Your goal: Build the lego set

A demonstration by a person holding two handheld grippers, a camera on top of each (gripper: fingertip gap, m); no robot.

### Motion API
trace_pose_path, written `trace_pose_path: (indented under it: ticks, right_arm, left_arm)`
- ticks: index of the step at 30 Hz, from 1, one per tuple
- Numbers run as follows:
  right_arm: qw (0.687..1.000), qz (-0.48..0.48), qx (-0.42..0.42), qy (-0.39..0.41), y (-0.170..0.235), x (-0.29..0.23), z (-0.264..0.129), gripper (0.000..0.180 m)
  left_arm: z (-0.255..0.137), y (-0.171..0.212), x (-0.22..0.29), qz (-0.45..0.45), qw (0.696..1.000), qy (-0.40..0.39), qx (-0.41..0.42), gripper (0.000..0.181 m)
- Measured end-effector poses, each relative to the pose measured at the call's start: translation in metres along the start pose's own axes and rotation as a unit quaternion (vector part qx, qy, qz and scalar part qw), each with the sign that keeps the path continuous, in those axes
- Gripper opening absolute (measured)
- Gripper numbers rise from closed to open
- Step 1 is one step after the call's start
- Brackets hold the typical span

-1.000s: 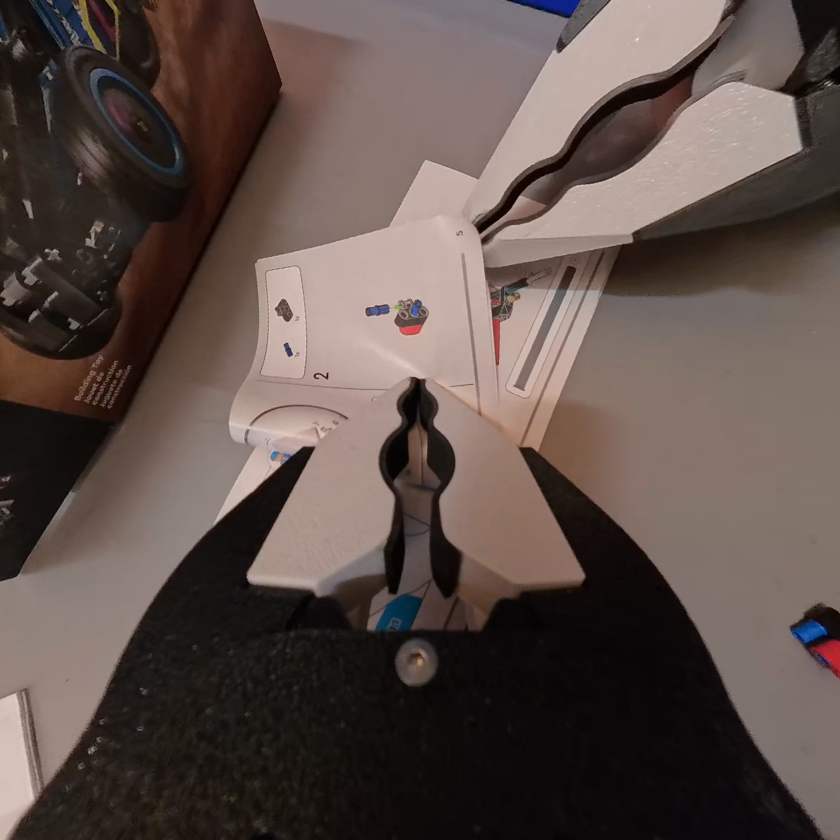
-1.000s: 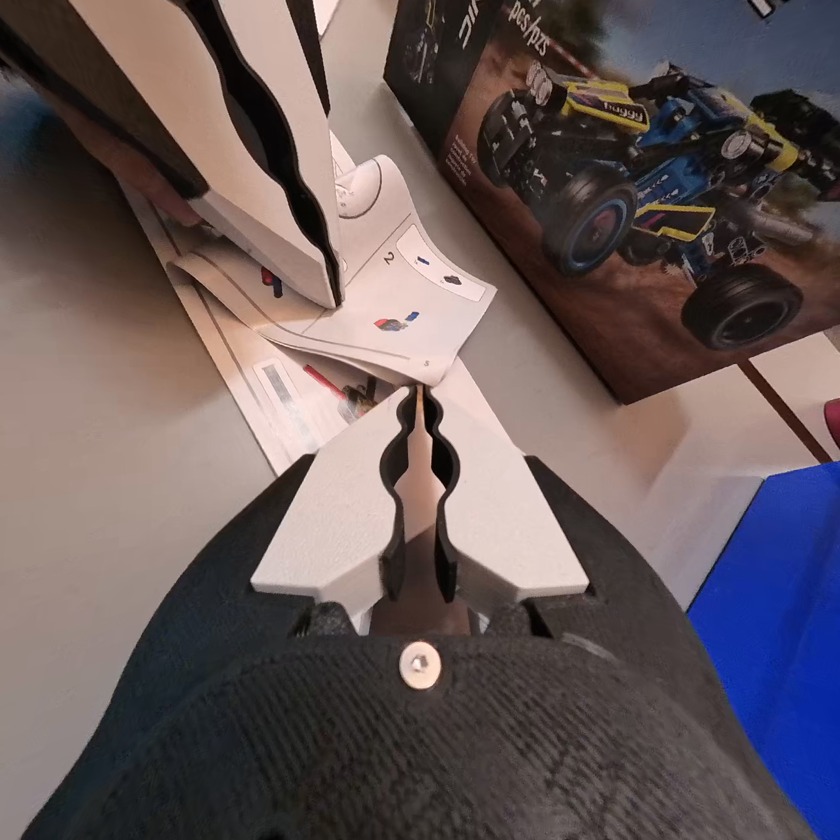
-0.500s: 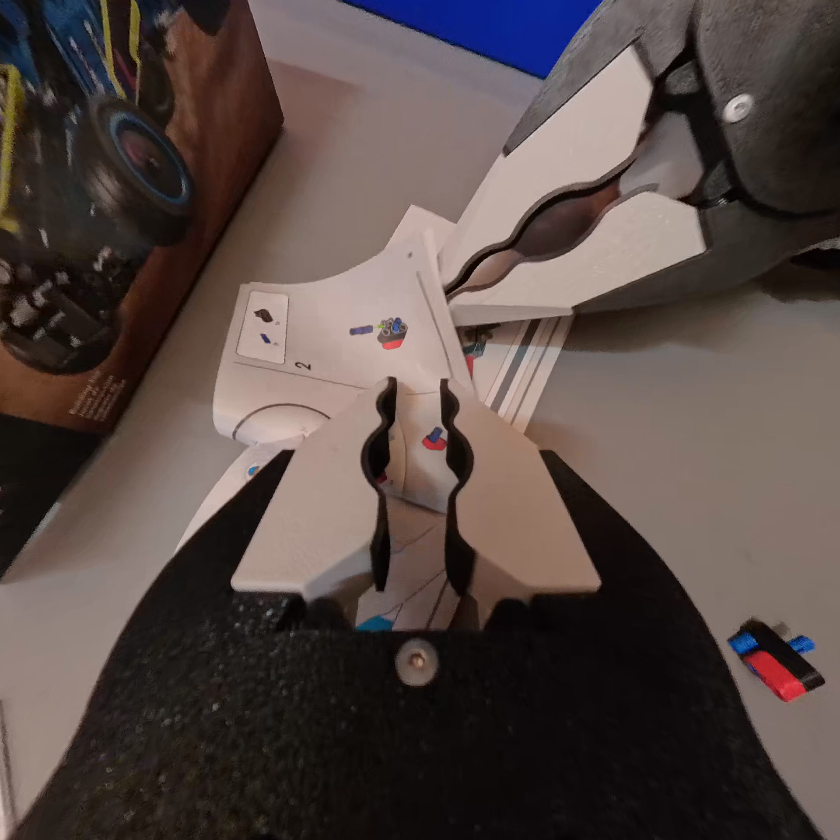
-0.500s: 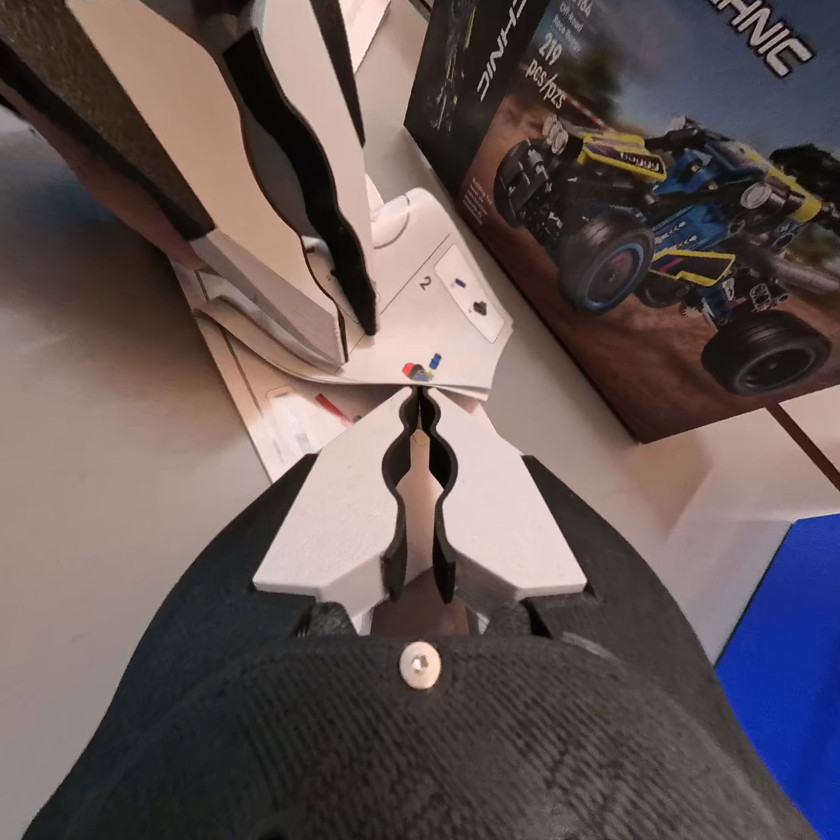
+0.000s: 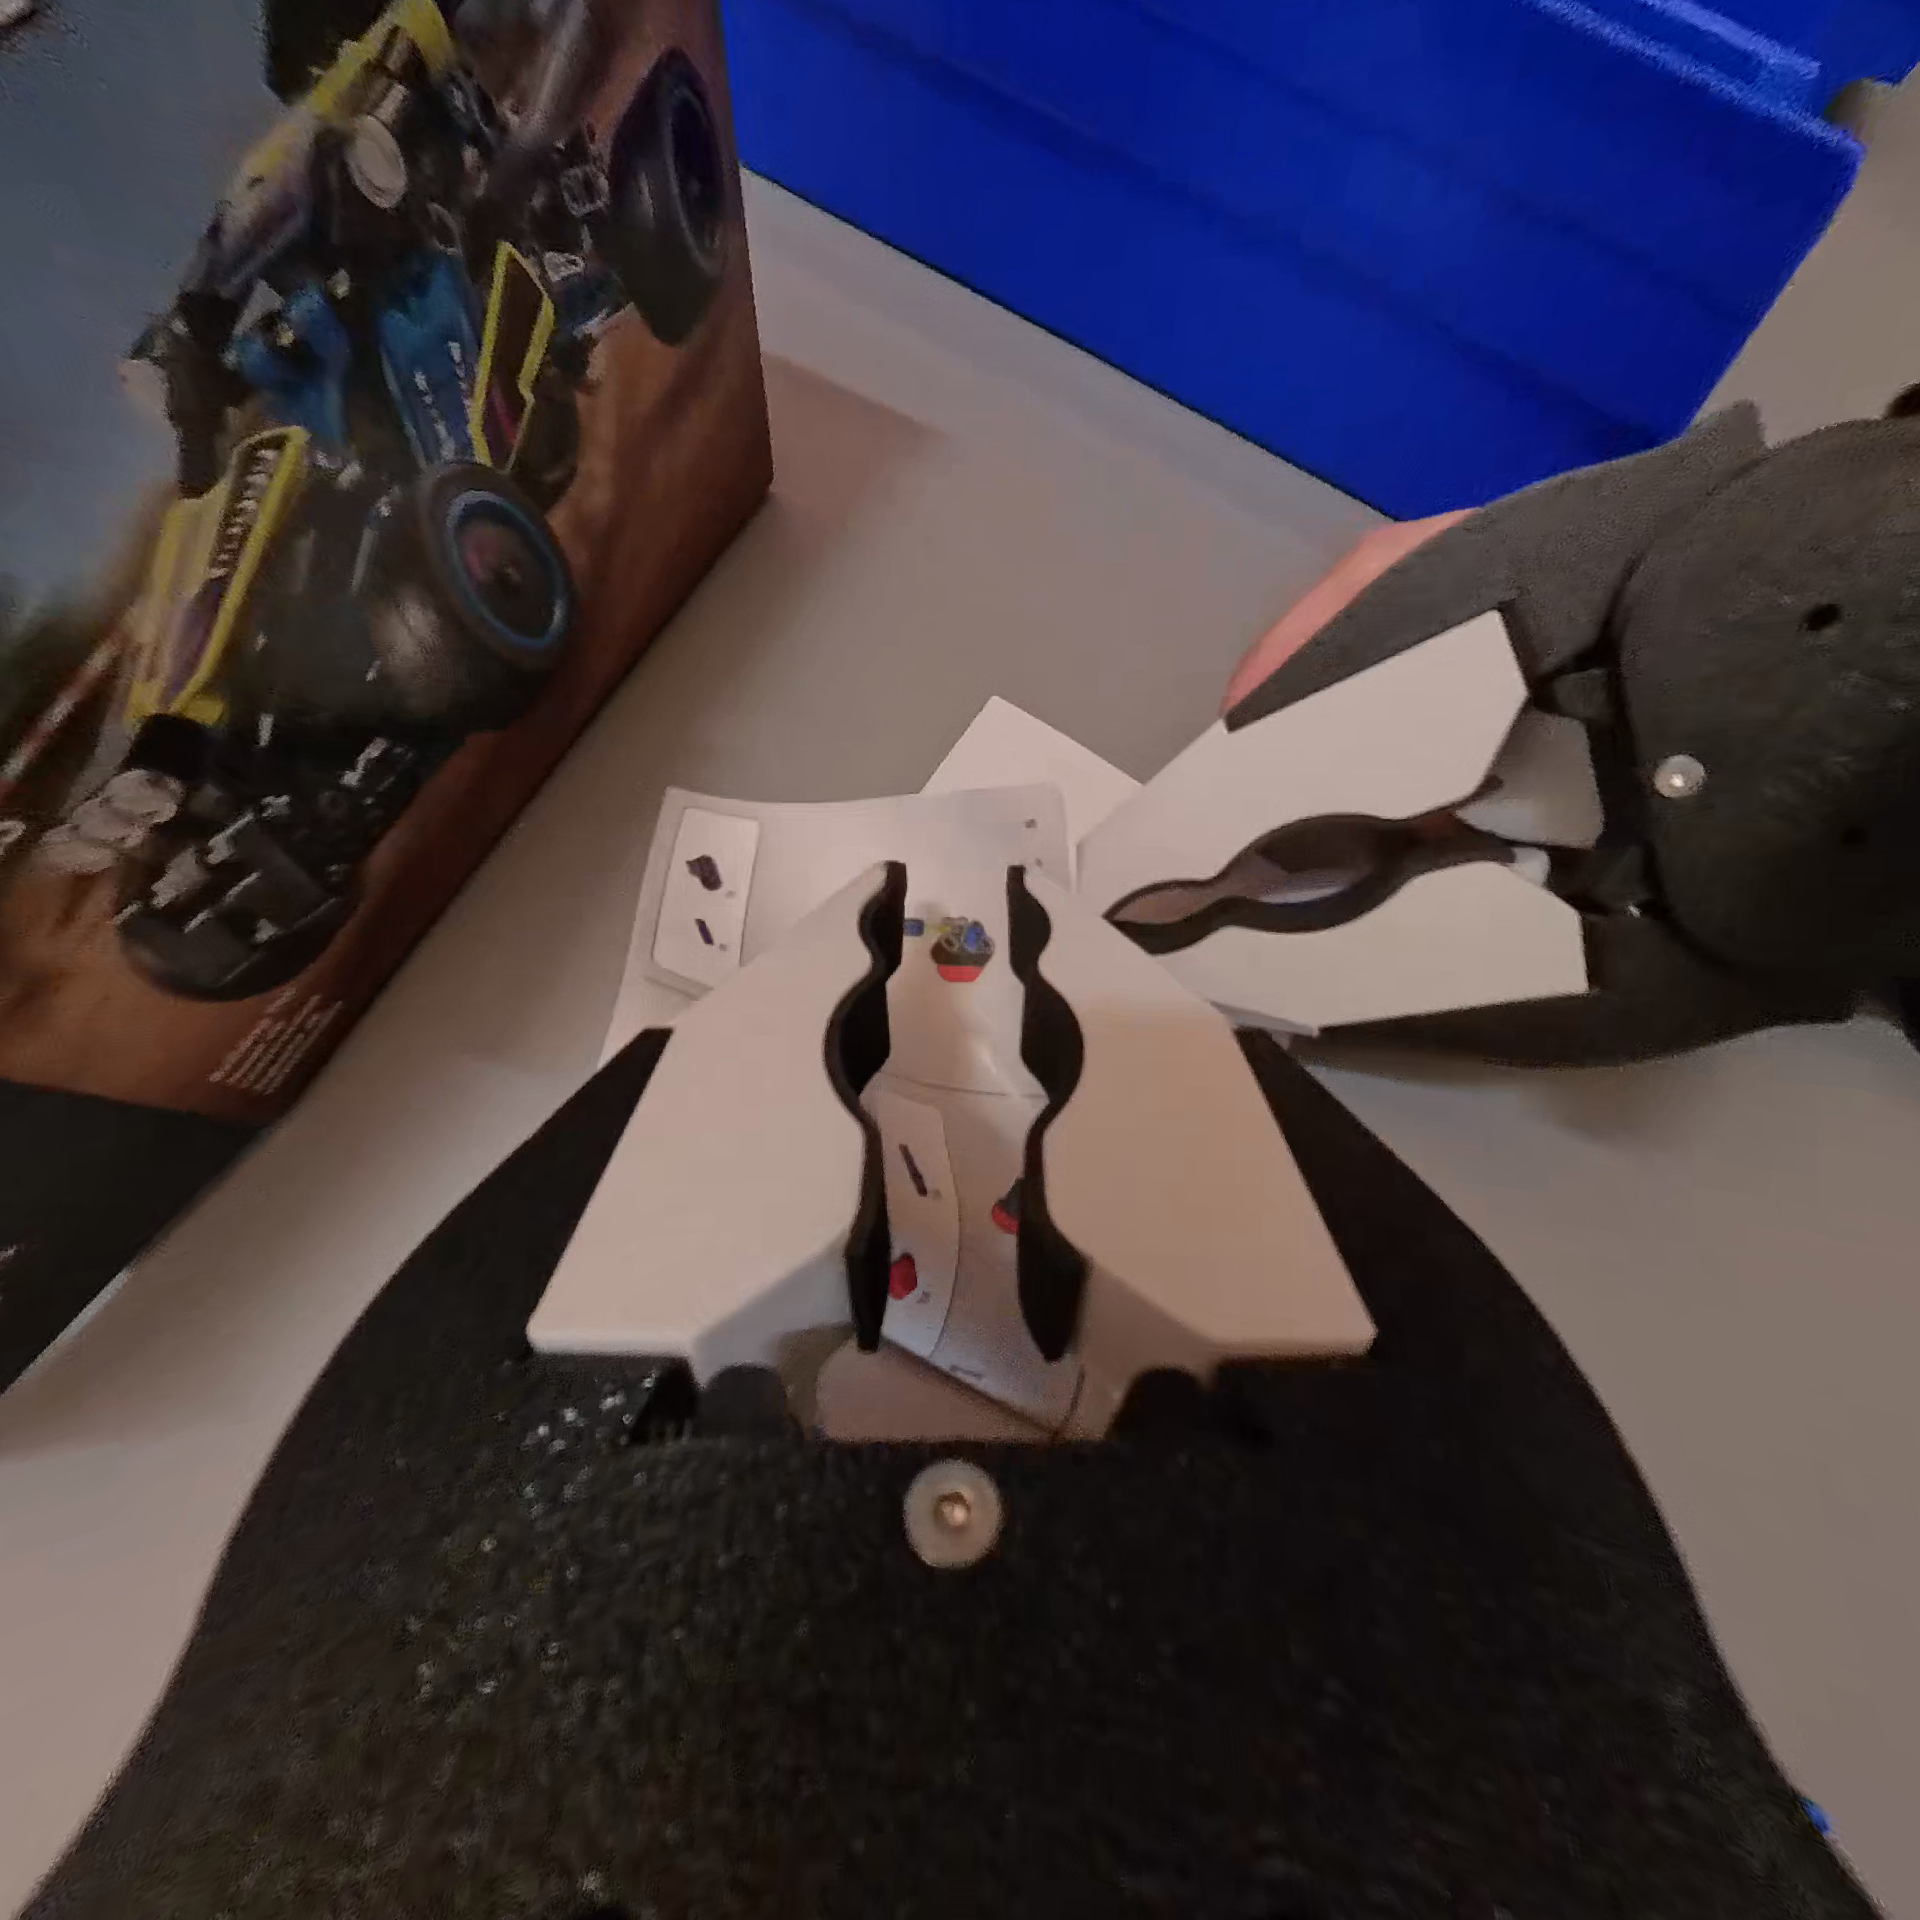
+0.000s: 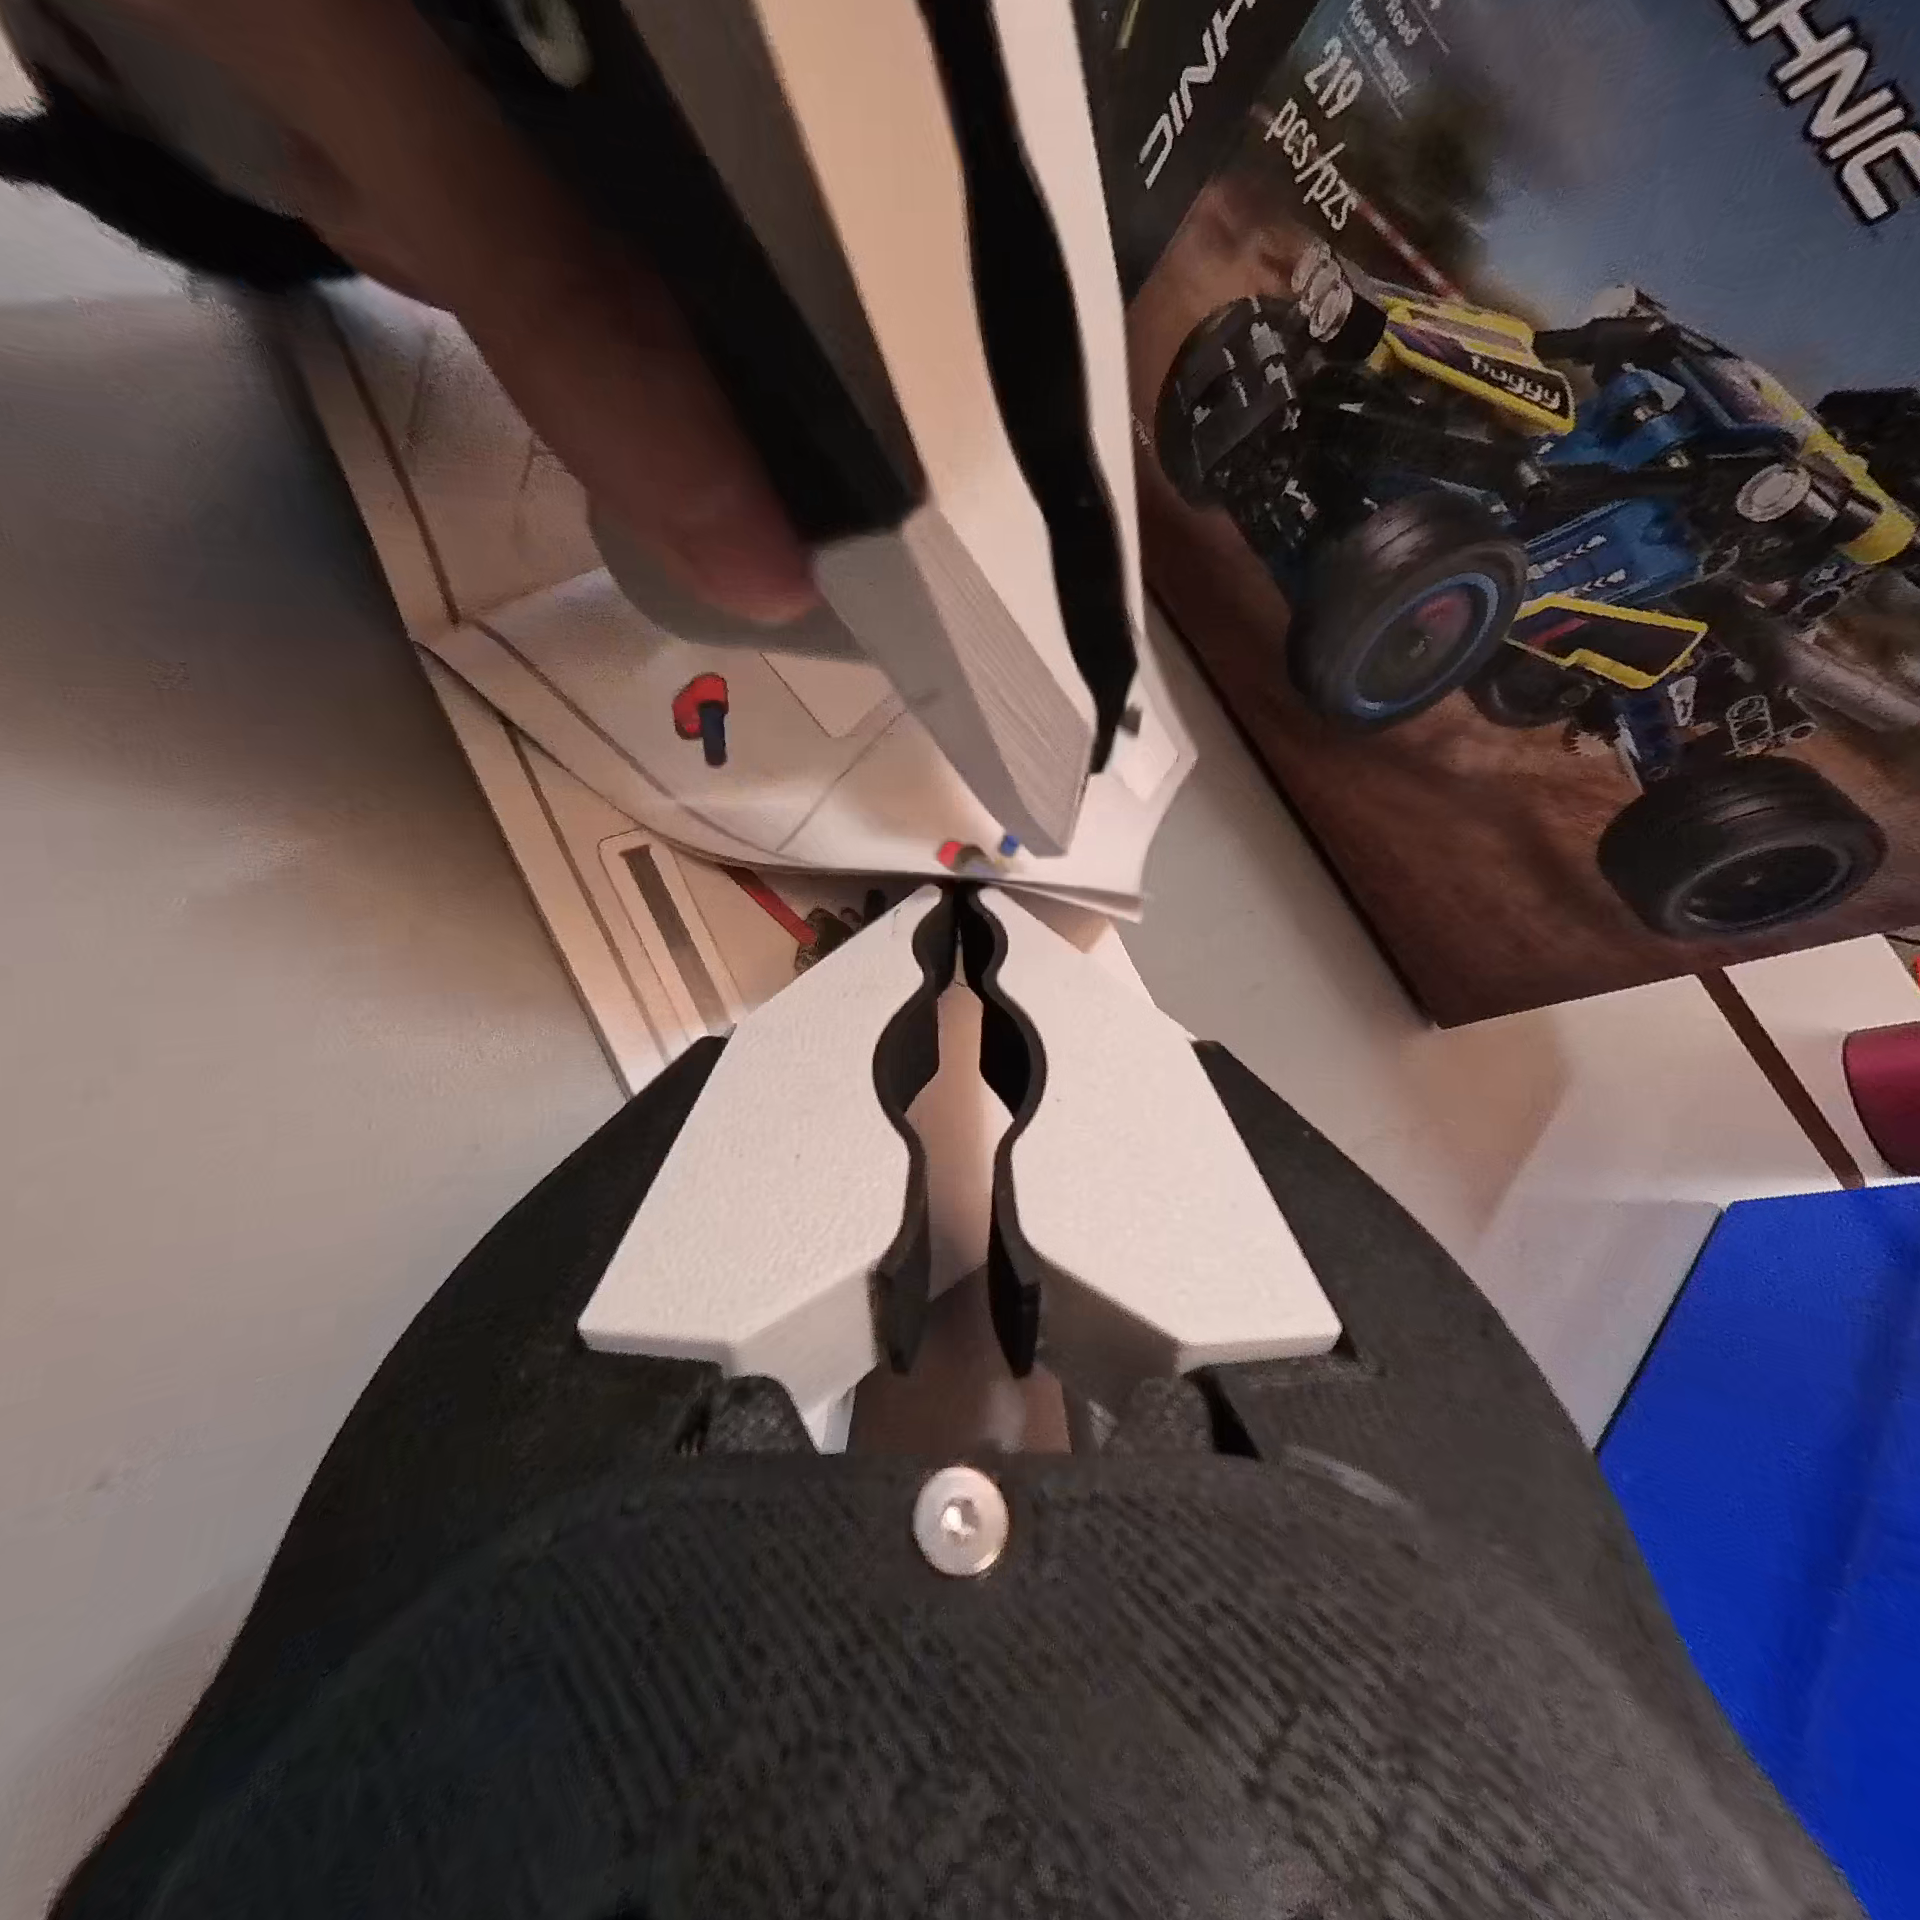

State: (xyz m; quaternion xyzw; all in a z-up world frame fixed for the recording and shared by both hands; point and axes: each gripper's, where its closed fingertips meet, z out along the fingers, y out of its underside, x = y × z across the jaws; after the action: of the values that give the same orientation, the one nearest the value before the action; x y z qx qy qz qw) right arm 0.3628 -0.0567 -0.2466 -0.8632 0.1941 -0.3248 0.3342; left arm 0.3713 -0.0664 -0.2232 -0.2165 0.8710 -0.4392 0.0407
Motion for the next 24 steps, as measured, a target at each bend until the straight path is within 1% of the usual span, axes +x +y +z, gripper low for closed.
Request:
trace_pose_path:
  ticks: [4,6,11,19,21,24]
  right_arm:
    - [1.0,-0.009,0.001,0.005,0.0,-0.001,0.0,0.0]
    - [1.0,-0.013,0.002,0.008,0.0,-0.001,0.0,0.0]
    - [1.0,-0.015,0.003,0.011,0.0,0.0,-0.001,0.0]
    - [0.999,-0.019,-0.007,0.032,0.015,0.009,-0.013,0.0]
    - [0.998,-0.034,0.002,0.043,0.015,0.013,-0.017,0.0]
    - [0.997,-0.062,0.016,0.033,0.011,0.009,-0.02,0.0]
  left_arm:
    - [0.008,0.0,0.003,0.002,1.0,0.013,-0.013,0.016]
    - [0.01,0.006,-0.002,0.014,0.999,-0.005,-0.032,0.015]
    - [0.012,0.028,-0.014,0.076,0.991,-0.059,-0.089,0.013]
    - [0.003,0.034,-0.023,0.069,0.99,-0.076,-0.1,0.013]
    - [0.002,0.035,-0.023,0.066,0.99,-0.074,-0.099,0.013]
    - [0.002,0.036,-0.023,0.064,0.99,-0.075,-0.102,0.013]
